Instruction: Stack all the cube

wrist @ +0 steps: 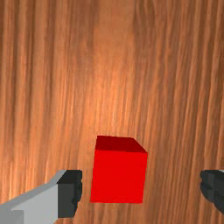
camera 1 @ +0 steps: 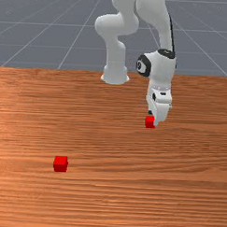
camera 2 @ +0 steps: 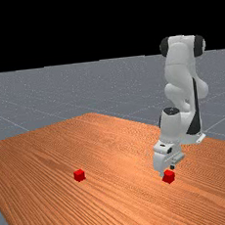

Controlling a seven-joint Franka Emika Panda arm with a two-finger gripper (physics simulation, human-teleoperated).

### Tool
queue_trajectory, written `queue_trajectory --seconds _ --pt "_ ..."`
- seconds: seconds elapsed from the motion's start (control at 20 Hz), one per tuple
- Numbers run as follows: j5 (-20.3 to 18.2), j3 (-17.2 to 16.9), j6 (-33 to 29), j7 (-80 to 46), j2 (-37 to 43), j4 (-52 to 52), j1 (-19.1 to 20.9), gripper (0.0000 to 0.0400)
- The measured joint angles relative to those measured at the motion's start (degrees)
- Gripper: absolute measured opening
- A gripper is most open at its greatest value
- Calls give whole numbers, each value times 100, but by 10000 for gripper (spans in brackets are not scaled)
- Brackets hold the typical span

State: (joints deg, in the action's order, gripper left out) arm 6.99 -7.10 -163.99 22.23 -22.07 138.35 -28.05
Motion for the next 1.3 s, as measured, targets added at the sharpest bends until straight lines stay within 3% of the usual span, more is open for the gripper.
queue_trajectory --seconds 0.25,0.35,0.65,0.9,1.05,1.1,1.15,1.2,1.25,1.3 --pt "-69 181 97 203 -159 -158 70 400" --pt "65 152 -219 284 -320 -143 58 400" --pt "-5 176 -391 238 -693 -254 129 400" --pt "109 -67 -739 90 -699 -128 -92 400" --pt "120 -62 -786 173 -674 -66 2 400" --pt "90 96 -621 339 -660 -106 183 400" --pt "100 9 -582 239 -669 -125 98 400" --pt "50 106 -550 304 -668 -138 194 244" --pt "45 113 -535 302 -669 -148 193 195" --pt "43 114 -526 296 -668 -156 188 195"
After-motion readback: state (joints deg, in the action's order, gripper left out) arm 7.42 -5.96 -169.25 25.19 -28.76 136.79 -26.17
